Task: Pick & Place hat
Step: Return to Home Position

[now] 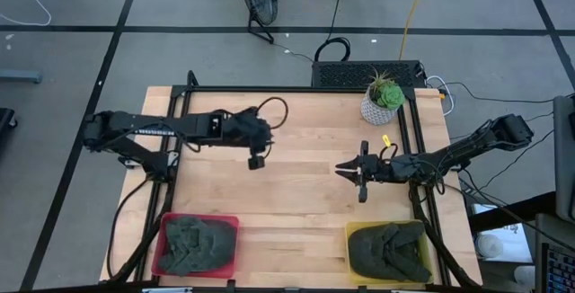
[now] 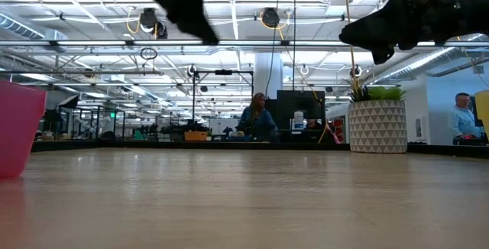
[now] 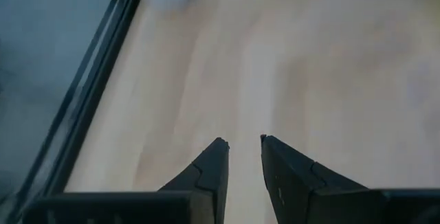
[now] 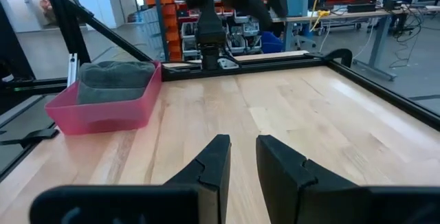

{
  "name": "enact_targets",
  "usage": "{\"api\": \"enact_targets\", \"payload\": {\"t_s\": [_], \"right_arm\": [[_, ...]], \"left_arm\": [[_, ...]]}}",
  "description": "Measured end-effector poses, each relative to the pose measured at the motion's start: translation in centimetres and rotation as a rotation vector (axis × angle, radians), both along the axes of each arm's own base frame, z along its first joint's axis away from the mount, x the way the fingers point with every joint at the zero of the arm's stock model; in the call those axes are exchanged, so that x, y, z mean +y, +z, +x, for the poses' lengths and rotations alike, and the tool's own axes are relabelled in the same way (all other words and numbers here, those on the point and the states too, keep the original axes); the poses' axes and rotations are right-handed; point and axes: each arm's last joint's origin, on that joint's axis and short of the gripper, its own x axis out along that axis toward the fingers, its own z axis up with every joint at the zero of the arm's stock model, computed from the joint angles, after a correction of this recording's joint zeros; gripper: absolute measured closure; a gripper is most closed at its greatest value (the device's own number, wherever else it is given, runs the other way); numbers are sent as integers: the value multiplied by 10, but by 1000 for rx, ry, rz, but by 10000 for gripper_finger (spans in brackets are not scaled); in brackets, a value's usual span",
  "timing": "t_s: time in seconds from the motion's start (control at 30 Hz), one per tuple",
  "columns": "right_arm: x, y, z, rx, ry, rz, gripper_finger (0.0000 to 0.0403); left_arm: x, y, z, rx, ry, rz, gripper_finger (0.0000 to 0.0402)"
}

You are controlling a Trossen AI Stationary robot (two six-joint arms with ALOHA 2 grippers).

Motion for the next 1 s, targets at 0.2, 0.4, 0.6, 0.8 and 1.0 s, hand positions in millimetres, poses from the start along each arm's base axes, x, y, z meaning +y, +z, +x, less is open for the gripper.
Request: {"api": "enact_targets", "payload": {"t_s": [0.2,0.4,0.6,0.8,1.0], "right_arm": [[0,-1,0,11,-4,6,344],[-1,-2,0,15,-8,10,344],[-6,1,1,-11,-39,13,344],[-28,5,5,-34,-153,1,344],[-46,14,6,-59,-114,17,362]], "left_arm": [[-2,9,17,-348,-186,-61,309],[-3,10,18,-430,-261,-133,309],[4,9,17,-424,-195,-90,309],[14,4,19,-417,-192,-133,309],[20,1,16,-374,-176,-127,309]]}}
